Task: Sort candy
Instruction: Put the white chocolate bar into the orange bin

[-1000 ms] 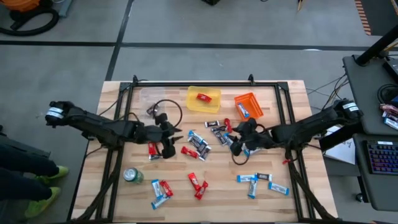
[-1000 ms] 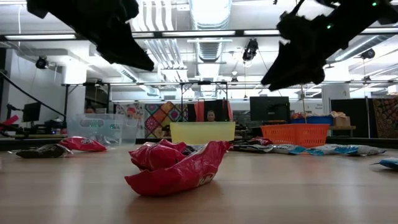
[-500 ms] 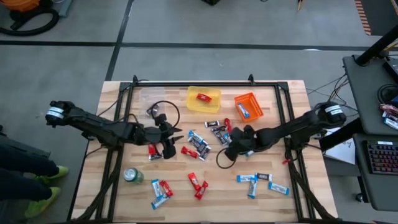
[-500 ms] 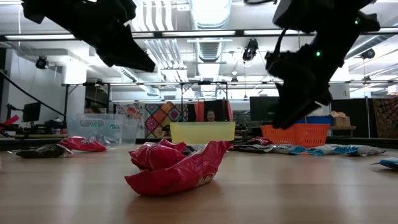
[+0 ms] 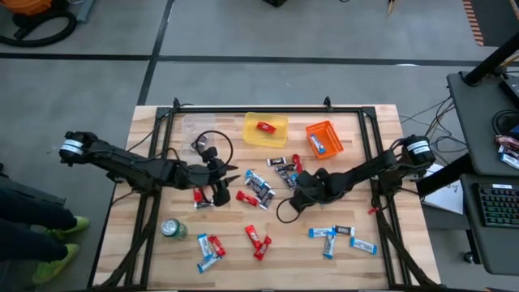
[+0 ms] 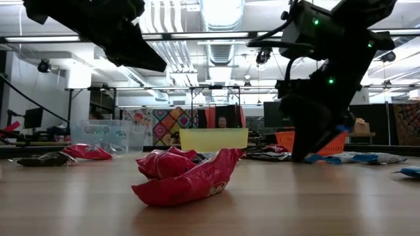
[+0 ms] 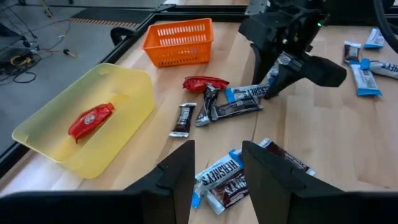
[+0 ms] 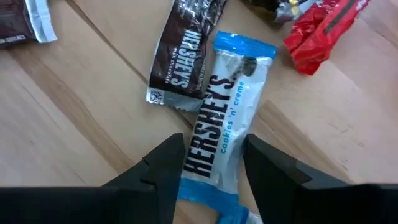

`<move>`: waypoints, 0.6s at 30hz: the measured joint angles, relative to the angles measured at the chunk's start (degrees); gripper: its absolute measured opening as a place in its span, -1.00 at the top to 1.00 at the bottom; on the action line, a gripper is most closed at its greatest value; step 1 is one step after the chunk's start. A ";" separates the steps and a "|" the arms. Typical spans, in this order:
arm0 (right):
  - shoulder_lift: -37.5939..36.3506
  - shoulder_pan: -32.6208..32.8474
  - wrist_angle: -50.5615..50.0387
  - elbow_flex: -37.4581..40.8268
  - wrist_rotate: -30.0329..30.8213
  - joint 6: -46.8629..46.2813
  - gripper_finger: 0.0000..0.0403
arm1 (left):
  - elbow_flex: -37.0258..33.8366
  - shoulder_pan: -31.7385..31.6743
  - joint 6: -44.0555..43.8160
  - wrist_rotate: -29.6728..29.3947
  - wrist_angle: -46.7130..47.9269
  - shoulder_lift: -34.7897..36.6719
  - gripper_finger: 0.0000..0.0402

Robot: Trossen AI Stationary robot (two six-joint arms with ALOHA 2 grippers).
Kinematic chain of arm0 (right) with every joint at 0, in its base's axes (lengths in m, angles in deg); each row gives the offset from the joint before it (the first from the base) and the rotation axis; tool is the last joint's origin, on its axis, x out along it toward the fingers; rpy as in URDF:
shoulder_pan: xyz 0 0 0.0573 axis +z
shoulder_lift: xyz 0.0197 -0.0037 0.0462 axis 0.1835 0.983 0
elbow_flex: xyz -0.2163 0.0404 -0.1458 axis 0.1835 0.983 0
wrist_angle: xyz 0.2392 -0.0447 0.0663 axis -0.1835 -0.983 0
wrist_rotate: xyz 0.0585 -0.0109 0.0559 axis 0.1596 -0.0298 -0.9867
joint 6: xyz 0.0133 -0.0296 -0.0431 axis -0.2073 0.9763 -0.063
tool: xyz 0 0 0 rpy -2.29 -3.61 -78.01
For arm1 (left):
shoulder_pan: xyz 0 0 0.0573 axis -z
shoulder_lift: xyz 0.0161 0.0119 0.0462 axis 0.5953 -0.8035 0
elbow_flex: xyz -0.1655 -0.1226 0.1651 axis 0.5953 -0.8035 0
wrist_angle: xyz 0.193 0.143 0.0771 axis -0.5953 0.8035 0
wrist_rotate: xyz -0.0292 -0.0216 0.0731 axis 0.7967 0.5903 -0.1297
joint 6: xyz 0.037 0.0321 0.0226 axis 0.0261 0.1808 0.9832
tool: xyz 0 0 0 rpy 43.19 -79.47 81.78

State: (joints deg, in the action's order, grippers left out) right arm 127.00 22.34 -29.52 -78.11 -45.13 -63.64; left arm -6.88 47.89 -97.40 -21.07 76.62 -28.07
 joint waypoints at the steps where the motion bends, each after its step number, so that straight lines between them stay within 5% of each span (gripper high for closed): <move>1: 0.09 0.00 0.08 -0.01 0.06 0.00 0.28 | 0.00 0.00 -0.02 -0.03 -0.03 0.00 0.42; 10: -1.07 -0.03 0.00 0.18 0.61 -0.24 0.79 | 0.00 0.00 0.00 -0.05 -0.34 0.00 0.43; 18: -6.45 -0.11 -0.86 0.38 0.27 0.93 0.85 | 0.00 0.00 1.47 -0.05 -2.06 0.00 0.49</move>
State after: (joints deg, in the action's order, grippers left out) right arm 120.56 22.23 -30.38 -77.73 -44.86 -62.71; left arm -6.88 47.89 -95.93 -21.12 74.55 -28.07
